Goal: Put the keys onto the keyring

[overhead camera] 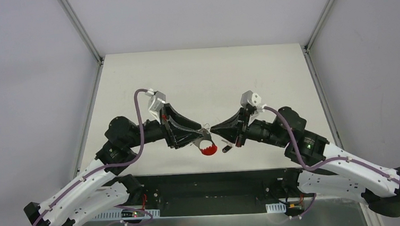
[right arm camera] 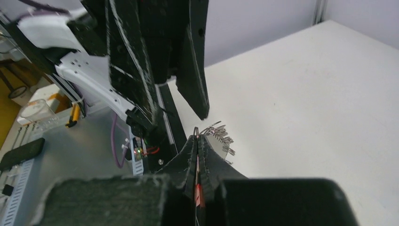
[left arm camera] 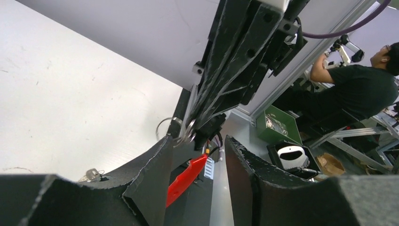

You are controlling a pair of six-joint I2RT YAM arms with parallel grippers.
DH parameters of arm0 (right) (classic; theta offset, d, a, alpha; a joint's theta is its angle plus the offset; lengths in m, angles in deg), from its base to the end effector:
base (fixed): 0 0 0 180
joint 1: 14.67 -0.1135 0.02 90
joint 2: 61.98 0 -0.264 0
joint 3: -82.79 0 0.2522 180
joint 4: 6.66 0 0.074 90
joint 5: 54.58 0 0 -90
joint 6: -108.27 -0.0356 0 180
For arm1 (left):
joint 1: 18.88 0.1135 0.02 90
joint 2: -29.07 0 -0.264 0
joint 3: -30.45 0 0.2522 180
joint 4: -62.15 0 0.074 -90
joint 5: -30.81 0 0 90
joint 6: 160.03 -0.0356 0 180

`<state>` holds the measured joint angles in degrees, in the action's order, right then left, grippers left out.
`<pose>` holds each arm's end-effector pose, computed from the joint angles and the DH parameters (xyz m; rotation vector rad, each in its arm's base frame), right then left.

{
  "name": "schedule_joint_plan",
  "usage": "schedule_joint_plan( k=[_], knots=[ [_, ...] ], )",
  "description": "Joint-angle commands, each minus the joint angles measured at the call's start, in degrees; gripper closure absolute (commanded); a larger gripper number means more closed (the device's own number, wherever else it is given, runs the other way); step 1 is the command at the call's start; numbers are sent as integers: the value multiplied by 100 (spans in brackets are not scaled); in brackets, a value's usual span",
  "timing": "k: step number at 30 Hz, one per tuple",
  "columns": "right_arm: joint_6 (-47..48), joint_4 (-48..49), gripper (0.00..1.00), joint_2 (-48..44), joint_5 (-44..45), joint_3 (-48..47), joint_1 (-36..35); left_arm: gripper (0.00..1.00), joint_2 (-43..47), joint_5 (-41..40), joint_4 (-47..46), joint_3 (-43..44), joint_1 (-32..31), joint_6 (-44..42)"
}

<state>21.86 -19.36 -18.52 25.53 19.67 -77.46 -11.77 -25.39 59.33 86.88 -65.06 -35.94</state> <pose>0.0742 0.1577 0.3932 -0.9553 1.1894 0.9613 0.0975 -0.1302 0.3866 0.7147 1.2950 -1.5351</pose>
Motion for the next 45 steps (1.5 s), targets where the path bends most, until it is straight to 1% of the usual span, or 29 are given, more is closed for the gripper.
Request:
schedule_joint_plan(
  k=[1,3,4,7,9,11,15,18,22,26,29,31,37,45],
  knots=[
    [-212,1132,100,-52,-349,-477,-22,56,256,-209,-636,-233,-30,-144],
    [-252,793,100,27,-519,-808,-23,53,454,-404,-660,-326,-33,-347],
    [-254,599,100,63,-620,-983,-21,49,554,-512,-728,-433,-33,-441],
    [-292,40,100,142,-913,-1448,-22,42,840,-719,-1102,-785,-35,-695],
    [-336,-253,100,190,-1128,-1719,-19,36,938,-782,-1550,-1031,-29,-687],
    [-489,-525,100,257,-1322,-1953,-18,33,915,-729,-2138,-1223,-35,-634],
    [-765,-820,100,403,-1617,-2380,-19,30,697,-491,-2864,-1367,-36,-522],
    [-953,-1053,100,520,-1656,-2630,-22,28,544,-213,-3406,-1395,-26,-460],
    [-1191,-1301,100,713,-1738,-2901,-23,26,287,275,-3855,-1299,-38,-343],
    [-1259,-1444,100,854,-1684,-3063,-22,26,-156,985,-4535,-1109,-35,148],
    [-1269,-1472,100,897,-1712,-3125,-20,26,-390,1359,-5098,-1006,-36,576],
    [-1263,-1494,100,932,-1725,-3180,-17,25,-485,1504,-5380,-970,-36,829],
    [-1194,-1568,100,1092,-1762,-3342,-18,25,-641,1786,-5824,-880,-38,1221],
    [-1093,-1673,100,1106,-1822,-3422,-18,26,-524,1840,-5955,-856,-37,1428]
  ],
)
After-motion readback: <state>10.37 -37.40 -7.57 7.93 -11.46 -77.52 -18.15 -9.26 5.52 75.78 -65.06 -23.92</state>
